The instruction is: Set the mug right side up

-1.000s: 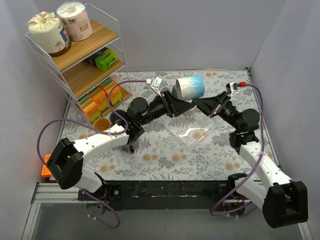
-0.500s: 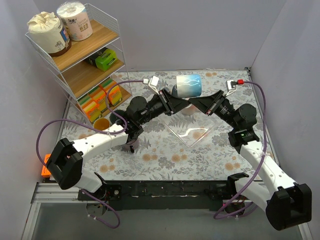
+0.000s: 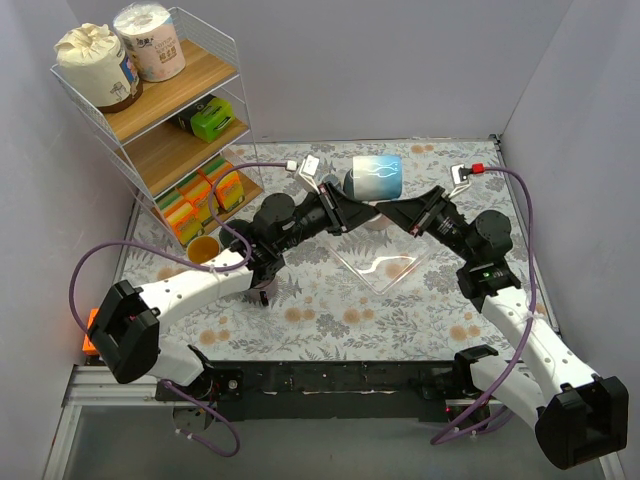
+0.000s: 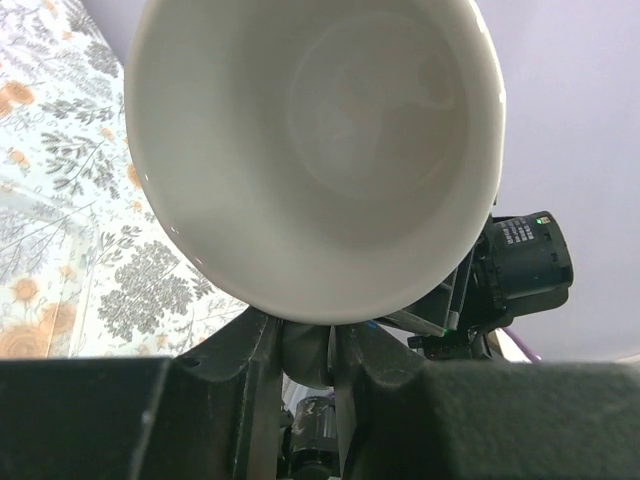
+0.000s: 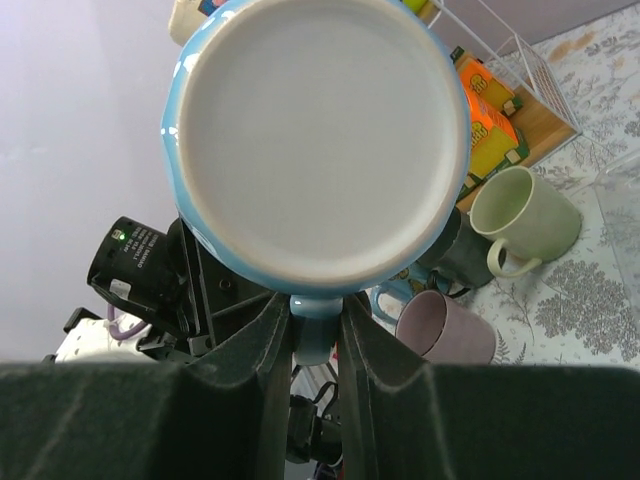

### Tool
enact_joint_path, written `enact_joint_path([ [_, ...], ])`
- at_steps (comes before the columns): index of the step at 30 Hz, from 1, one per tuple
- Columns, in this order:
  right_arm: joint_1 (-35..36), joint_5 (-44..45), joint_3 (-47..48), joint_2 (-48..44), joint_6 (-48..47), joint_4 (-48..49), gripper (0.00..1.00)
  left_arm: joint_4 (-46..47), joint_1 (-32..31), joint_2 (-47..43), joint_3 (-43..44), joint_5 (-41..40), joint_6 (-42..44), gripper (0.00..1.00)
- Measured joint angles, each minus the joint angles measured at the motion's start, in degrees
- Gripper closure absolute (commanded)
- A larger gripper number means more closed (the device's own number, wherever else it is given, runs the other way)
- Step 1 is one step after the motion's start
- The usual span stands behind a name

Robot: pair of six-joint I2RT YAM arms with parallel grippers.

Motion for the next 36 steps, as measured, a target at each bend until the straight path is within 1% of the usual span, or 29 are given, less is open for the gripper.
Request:
enact_joint_path([
  [1,0.09,-0.09,0.00,0.00,-0.11,-0.68,0.91,-0.98,0.00,-0.24,0.00,-0.24,0.28,1.00],
  [2,0.22,-0.20,0.00,0.00,-0.15,-1.44,0.84,-2.12,0.00,-0.52,0.00,-0.42,0.46,1.00],
  [4,0.50,-0.26,-0.13,0.09,-0.20,-2.49,0.79,-4.35,0.02,-1.14,0.00,-0.83,0.72,1.00],
  [5,0.66,-0.31,-0.22,0.13,-0.15,-2.95,0.73,-5.29,0.00,-1.46,0.00,-1.01,0.90,1.00],
  [7,1.03,-0.72,-0.24,0.44,-0.04,-3.82,0.67,-7.72,0.02,-2.29,0.00,-1.38,1.16,1.00],
  [8,1.16,-0.81,-0.24,0.57,0.00,-4.15,0.61,-8.81,0.02,-2.71,0.00,-1.64,1.25,1.00],
  [11,1.70,-2.29,-0.28,1.01,-1.27,-5.35,0.55,-12.20,0.20,-4.15,-0.02,-3.08,1.05,1.00],
  [18,2.25,-5.70,-0.55,1.16,-2.99,-6.21,0.51,-19.80,3.04,-7.63,-0.48,-9.46,1.22,1.00],
  [22,2.25,-6.01,-0.98,1.16,-3.50,-7.82,0.50,-25.05,3.32,-8.52,-0.33,-12.85,2.36,1.00],
  [26,2.05,-5.20,-0.07,1.49,-7.37,-14.51,0.50,-34.03,3.30,-8.48,1.07,-15.76,4.83,1.00],
  [30,1.73,-3.78,3.26,3.23,-12.33,-22.62,0.50,-42.49,2.38,-8.46,1.66,-19.89,7.19,1.00],
  [33,1.62,-2.99,4.11,3.52,-14.69,-25.79,0.51,-48.89,0.81,-7.80,2.64,-24.15,8.37,1.00],
  [36,1.60,-2.58,4.11,3.78,-15.93,-28.35,0.51,-52.72,-1.11,-6.54,3.45,-28.30,9.16,1.00],
])
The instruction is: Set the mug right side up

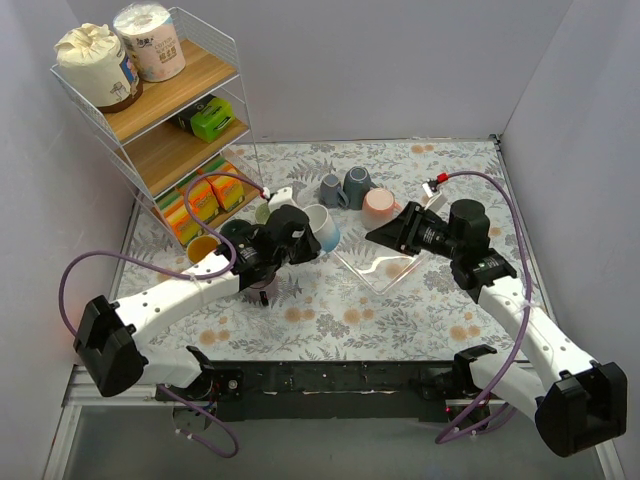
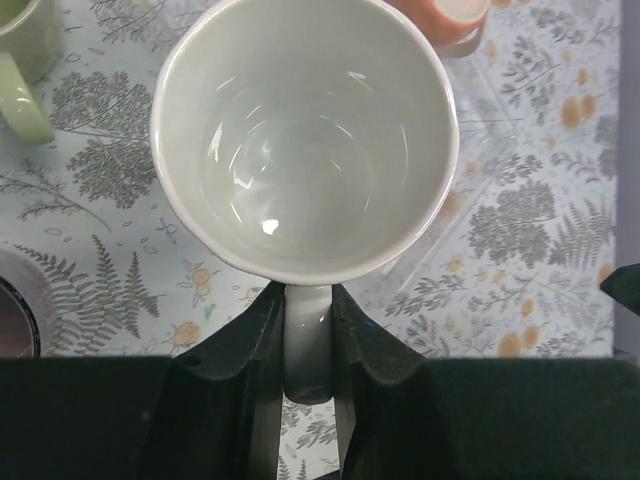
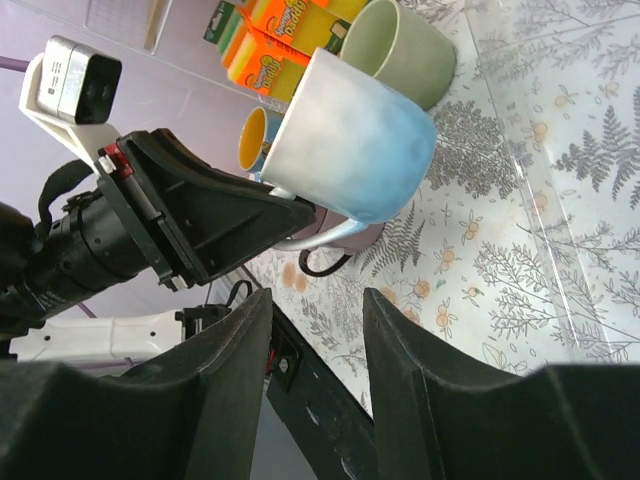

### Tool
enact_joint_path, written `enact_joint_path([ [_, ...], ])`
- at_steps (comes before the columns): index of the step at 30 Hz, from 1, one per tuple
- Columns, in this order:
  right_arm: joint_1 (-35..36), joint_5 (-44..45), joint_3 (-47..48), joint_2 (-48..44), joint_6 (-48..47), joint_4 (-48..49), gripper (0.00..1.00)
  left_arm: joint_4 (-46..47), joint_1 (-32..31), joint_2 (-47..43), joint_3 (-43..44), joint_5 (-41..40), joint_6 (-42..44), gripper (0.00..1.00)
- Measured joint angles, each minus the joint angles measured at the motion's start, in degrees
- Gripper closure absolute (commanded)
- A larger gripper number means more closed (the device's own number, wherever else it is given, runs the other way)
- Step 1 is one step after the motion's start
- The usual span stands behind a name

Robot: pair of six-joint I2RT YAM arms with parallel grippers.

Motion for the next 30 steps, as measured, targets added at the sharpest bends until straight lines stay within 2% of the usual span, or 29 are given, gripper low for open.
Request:
enact_joint_path([
  [9,-0.26,0.22,0.00,0.48,-1.95,-3.85,0.52,-6.91,-3.85,4.35,-0.20,-9.01,-1.05,1.00],
  [16,-0.59,0.37,0.00,0.48,-2.19,-5.35,0.52,-10.54,-4.68,7.54,-1.31,-16.63,-4.37,1.00],
  [20,-0.63,1.38,0.00,0.48,-3.15,-6.97,0.51,-11.50,-4.72,9.62,-3.72,-18.45,-7.15,1.00],
  [30,-0.63,6.54,0.90,1.38,-5.62,-13.81,0.50,-5.33,-5.38,9.57,-11.17,-20.37,-8.26,1.00],
])
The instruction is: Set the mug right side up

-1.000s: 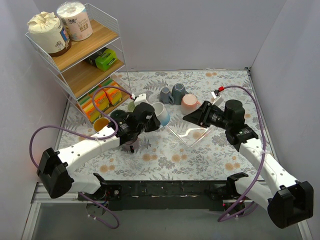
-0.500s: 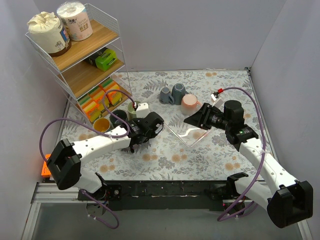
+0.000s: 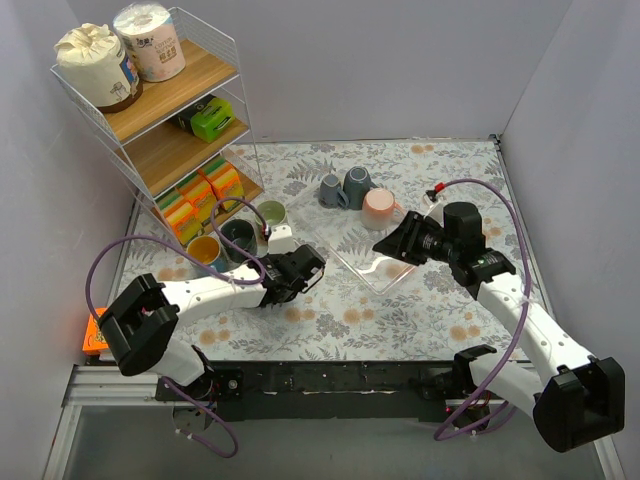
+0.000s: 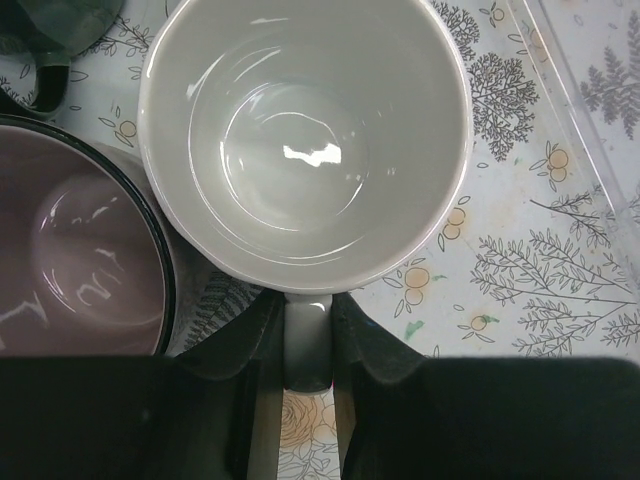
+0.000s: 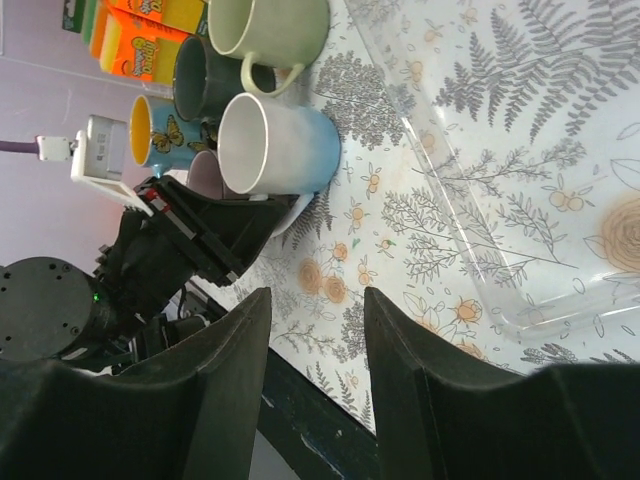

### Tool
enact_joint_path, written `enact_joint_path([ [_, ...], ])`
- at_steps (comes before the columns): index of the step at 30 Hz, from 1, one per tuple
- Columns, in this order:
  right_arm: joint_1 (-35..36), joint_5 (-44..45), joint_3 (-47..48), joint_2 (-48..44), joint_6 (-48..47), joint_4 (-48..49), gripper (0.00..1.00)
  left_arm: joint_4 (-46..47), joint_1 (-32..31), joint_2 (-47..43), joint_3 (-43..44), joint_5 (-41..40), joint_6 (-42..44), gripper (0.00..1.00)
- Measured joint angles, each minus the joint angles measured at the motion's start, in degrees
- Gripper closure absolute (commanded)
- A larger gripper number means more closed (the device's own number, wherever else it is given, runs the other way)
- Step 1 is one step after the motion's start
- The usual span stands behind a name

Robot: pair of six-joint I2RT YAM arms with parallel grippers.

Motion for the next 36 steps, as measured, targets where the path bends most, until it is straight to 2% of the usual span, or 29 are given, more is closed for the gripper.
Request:
enact_joint_path([
  [5,0.00,1.07,0.00,0.87,-0.61,-1.42,0.49,2.54,-0.04,0.33,-0.48,-0.61,1.49,0.98],
  [6,0.00,1.20,0.00,0.94,-0.74,-1.77,0.49,2.99,-0.04,0.50,-0.48,-0.68,1.81,0.85],
  [8,0.00,1.46,0.02,0.94,-0.87,-2.21,0.48,4.07,-0.11,0.94,-0.48,-0.94,2.32,0.68],
  [9,0.00,1.60,0.04,0.94,-0.94,-2.49,0.48,4.59,-0.26,1.14,-0.46,-1.05,2.49,0.49],
  [15,0.00,4.57,0.59,1.22,-2.36,-3.78,0.36,5.73,-0.85,1.46,-0.46,-0.92,2.86,0.25],
  [16,0.00,5.53,1.16,1.55,-2.73,-4.13,0.34,5.64,-0.92,1.33,-0.46,-0.94,2.91,0.17],
  [17,0.00,6.34,1.81,1.95,-3.39,-4.33,0.31,5.51,-0.96,0.98,-0.44,-0.90,2.95,0.15],
  [20,0.00,8.87,4.76,3.93,-6.23,-4.87,0.29,4.94,-1.07,-1.25,-0.13,-0.81,3.17,0.02],
  [23,-0.17,11.67,9.33,7.23,-10.75,-5.33,0.22,4.76,-1.07,-5.01,0.33,0.00,3.74,0.02],
  [26,-0.74,14.69,14.36,11.08,-17.09,-5.49,0.19,4.61,-1.09,-8.59,1.95,1.11,4.20,0.02],
  [31,-2.82,15.65,18.08,16.81,-29.92,-2.99,0.21,4.63,-1.16,-12.46,4.52,3.17,4.37,0.02],
  [36,-6.08,11.04,20.48,23.87,-42.77,-2.97,0.24,3.61,-1.18,-16.02,6.84,5.77,6.36,0.02],
])
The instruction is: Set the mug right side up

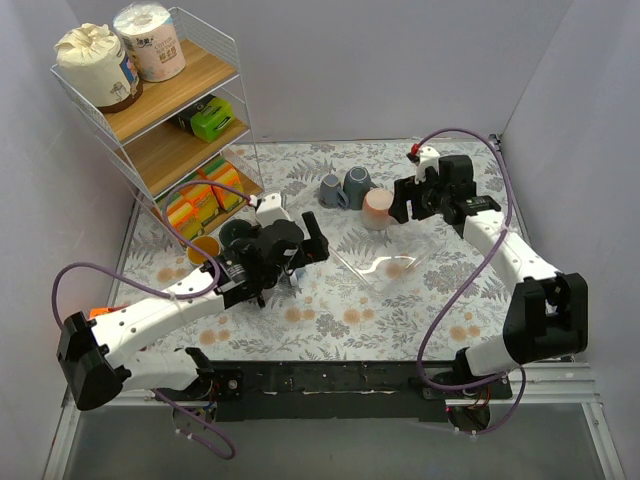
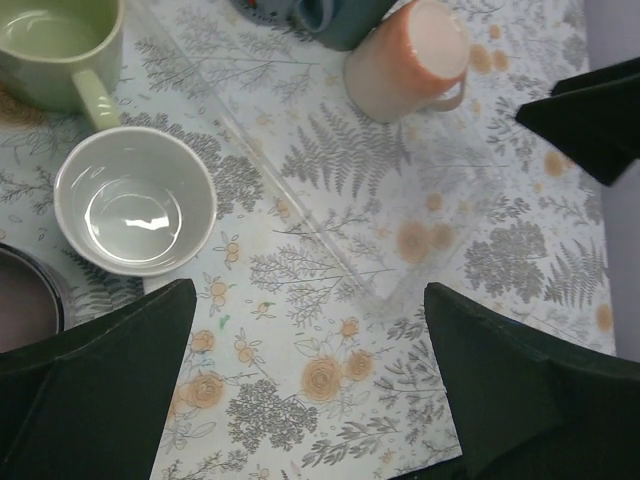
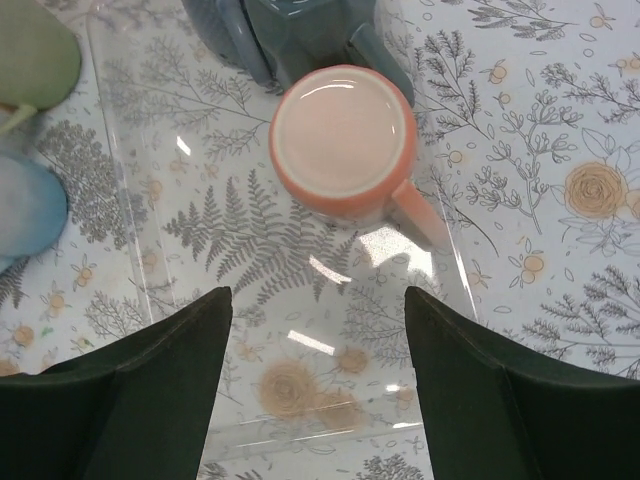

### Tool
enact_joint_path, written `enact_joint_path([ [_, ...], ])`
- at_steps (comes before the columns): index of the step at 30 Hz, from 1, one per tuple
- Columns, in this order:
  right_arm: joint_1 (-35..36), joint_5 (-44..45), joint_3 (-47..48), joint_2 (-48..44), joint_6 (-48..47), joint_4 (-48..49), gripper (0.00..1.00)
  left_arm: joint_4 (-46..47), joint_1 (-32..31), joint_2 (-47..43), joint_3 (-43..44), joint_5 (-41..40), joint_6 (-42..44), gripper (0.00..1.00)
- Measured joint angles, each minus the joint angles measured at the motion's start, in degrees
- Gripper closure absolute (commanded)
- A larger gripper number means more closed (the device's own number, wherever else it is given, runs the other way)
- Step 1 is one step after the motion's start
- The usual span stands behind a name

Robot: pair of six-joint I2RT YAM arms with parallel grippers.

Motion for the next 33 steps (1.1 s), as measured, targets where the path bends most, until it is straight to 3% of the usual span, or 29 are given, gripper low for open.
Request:
enact_joint_path([
  [10,-1.25,-9.18,16.00,16.17,-19.45,-9.55,0.34,-0.02,1.07,-2.82,7.23,9.92,4.96,0.02],
  [21,-2.51,-8.57,16.65,23.39,-30.38,-13.68,0.38,3.34,12.37,-0.85,8.09,24.94,1.53,0.02],
  [33,-2.49,-6.40,17.14,28.79,-36.44,-8.98,0.46,3.50,13.66,2.60,9.44,28.44,3.08,0.02],
])
